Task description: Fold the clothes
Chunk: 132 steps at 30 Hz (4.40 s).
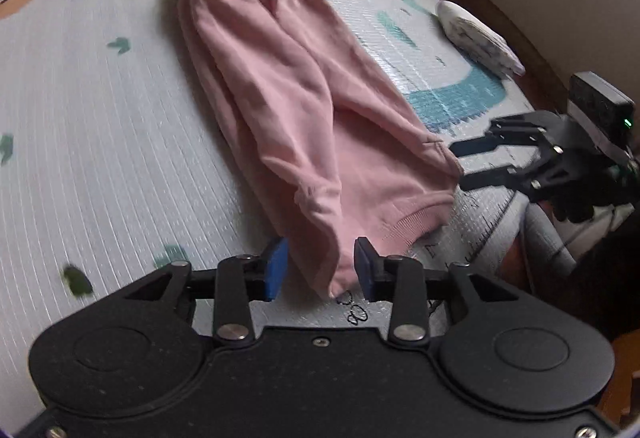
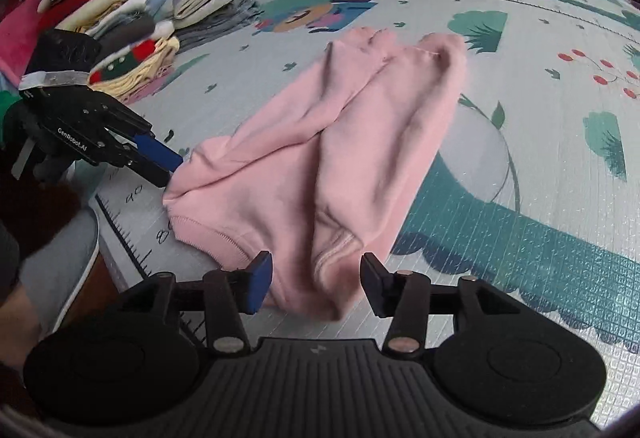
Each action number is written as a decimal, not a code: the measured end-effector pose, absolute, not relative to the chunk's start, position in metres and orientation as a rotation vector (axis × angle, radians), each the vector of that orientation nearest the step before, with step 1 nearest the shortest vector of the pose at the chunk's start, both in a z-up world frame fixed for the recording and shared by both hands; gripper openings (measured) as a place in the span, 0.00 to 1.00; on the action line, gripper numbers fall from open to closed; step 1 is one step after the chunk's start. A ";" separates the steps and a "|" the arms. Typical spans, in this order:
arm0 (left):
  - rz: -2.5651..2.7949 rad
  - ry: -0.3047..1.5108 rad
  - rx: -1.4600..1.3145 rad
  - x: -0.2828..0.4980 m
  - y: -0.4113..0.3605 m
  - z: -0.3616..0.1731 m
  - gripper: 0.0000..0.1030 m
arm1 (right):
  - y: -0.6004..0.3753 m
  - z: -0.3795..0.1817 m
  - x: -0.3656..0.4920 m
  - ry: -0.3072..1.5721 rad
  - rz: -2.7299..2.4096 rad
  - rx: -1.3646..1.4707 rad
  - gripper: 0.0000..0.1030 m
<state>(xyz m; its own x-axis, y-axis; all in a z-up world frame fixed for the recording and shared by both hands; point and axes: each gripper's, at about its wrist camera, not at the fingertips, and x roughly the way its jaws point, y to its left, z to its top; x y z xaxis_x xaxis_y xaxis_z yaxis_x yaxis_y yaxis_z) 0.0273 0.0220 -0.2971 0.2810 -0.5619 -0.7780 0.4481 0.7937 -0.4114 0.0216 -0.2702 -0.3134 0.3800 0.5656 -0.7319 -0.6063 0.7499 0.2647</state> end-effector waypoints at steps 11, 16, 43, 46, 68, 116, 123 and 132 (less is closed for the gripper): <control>-0.617 1.051 -0.135 0.031 0.002 -0.293 0.04 | -0.244 -0.320 0.017 0.896 0.724 -0.245 0.09; -0.607 1.065 -0.177 0.036 0.006 -0.294 0.04 | -0.240 -0.307 0.016 0.857 0.751 -0.222 0.09; -0.658 1.090 -0.183 0.033 0.040 -0.276 0.12 | -0.277 -0.311 0.019 0.900 0.778 0.046 0.49; -0.704 0.975 -0.094 0.041 0.037 -0.263 0.12 | -0.275 -0.304 0.021 0.828 0.768 -0.018 0.33; -0.819 0.859 0.172 0.031 0.026 -0.272 0.44 | -0.272 -0.298 0.004 0.782 0.921 -0.195 0.55; -1.092 0.585 0.598 -0.011 -0.021 -0.255 0.11 | -0.213 -0.323 -0.020 0.530 0.914 -0.839 0.28; -1.034 0.441 0.786 -0.047 -0.020 -0.274 0.63 | -0.228 -0.302 0.000 0.596 0.948 -0.631 0.23; -0.910 0.358 0.941 -0.068 -0.027 -0.311 0.64 | -0.242 -0.296 0.018 0.691 0.944 -0.452 0.22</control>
<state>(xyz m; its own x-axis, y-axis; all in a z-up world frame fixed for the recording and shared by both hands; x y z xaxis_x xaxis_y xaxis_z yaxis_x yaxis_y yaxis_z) -0.0676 -0.0268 -0.3111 0.5911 -0.5114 -0.6237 0.7992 0.2671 0.5384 0.0179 -0.2423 -0.2958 0.4012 0.5784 -0.7102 -0.8518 0.5208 -0.0571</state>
